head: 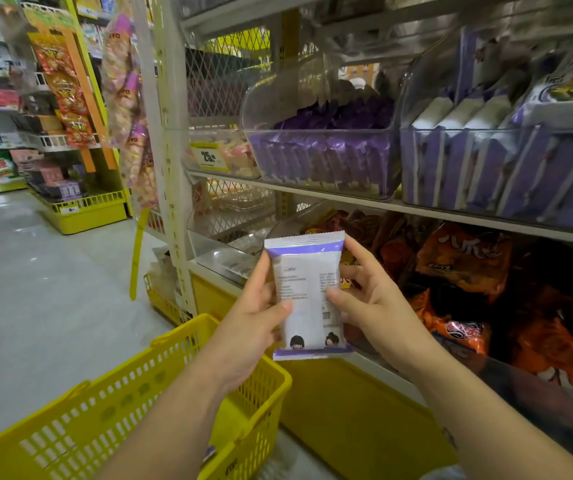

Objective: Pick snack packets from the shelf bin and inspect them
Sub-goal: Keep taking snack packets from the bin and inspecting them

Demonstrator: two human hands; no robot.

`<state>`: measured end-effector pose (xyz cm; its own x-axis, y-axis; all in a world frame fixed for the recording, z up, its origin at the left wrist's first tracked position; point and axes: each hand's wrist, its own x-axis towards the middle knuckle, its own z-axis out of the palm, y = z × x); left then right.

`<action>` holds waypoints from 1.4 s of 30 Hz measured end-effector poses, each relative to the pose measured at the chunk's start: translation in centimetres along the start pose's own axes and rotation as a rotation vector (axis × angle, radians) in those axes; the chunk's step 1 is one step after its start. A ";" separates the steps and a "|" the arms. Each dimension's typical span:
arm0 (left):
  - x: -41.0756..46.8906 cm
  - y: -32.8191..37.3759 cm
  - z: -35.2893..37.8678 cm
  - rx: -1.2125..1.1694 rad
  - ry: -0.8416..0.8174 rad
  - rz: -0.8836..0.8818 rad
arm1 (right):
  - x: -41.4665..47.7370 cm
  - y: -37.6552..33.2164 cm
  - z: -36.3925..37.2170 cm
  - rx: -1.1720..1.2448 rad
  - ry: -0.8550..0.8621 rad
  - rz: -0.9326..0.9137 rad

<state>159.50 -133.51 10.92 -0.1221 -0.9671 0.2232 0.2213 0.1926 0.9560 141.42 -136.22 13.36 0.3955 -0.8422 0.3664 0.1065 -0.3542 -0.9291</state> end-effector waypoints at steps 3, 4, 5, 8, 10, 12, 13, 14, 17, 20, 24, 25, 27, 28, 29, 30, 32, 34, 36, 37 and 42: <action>0.2 -0.6 -0.7 0.017 0.070 -0.018 | -0.2 -0.3 0.1 0.004 -0.077 -0.022; 0.2 -0.7 -0.8 0.002 0.080 -0.032 | -0.2 -0.4 0.2 0.020 -0.104 -0.025; 0.1 -0.7 -0.9 -0.019 0.087 -0.046 | -0.3 -0.5 0.2 0.028 -0.124 -0.034; 0.1 -0.8 -1.2 -0.113 0.075 -0.082 | -0.4 -0.7 0.3 0.034 -0.173 -0.048; 0.1 -0.7 -1.2 -0.200 0.069 -0.092 | -0.4 -0.8 0.2 0.079 -0.204 -0.018; 0.2 -0.6 -1.2 -0.302 0.093 -0.089 | -0.5 -0.8 0.0 0.110 -0.262 0.034; 0.3 -0.5 -1.3 -0.348 0.113 -0.085 | -0.5 -0.9 0.0 0.101 -0.295 0.061; 0.3 -0.4 -1.5 -0.379 0.137 -0.082 | -0.6 -0.8 -0.1 0.081 -0.319 0.084; 0.4 -0.2 -1.9 -0.393 0.191 -0.095 | -0.5 -0.7 -0.3 0.075 -0.321 0.138; 0.3 0.2 -1.8 -0.369 0.223 -0.123 | -0.4 -0.7 -0.8 0.105 -0.321 0.163; 0.2 0.9 -1.5 -0.385 0.247 -0.135 | -0.2 -0.5 -1.4 0.077 -0.319 0.188; 0.1 1.0 -1.4 -0.397 0.244 -0.139 | -0.2 -0.5 -1.4 0.048 -0.312 0.187; 0.0 1.2 -1.2 -0.419 0.234 -0.145 | -0.4 -0.4 -1.2 -0.052 -0.295 0.147; 0.0 1.3 -1.1 -0.425 0.229 -0.149 | -0.5 -0.4 -1.0 -0.110 -0.282 0.122; -0.1 1.4 -1.0 -0.429 0.226 -0.151 | -0.5 -0.4 -0.8 -0.161 -0.265 0.104; -0.1 1.4 -0.8 -0.431 0.227 -0.152 | -0.5 -0.3 -0.7 -0.206 -0.250 0.087; -0.2 1.6 -0.5 -0.430 0.233 -0.150 | -0.5 0.0 -0.3 -0.296 -0.215 0.051; -0.3 1.7 0.0 -0.423 0.233 -0.145 | -0.5 0.5 0.1 -0.368 -0.162 0.000; -0.4 1.7 0.5 -0.419 0.239 -0.151 | -0.7 0.9 0.5 -0.415 -0.144 -0.075; -0.4 1.7 0.8 -0.415 0.253 -0.157 | -0.7 1.1 0.7 -0.450 -0.135 -0.097; -0.4 1.5 1.6 -0.357 0.352 -0.168 | -0.7 1.3 1.3 -0.501 -0.133 -0.093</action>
<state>158.34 -132.56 12.60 0.1342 -0.9889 -0.0635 0.5501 0.0210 0.8348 142.42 -135.55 11.83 0.5207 -0.7510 0.4061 -0.2902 -0.6030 -0.7431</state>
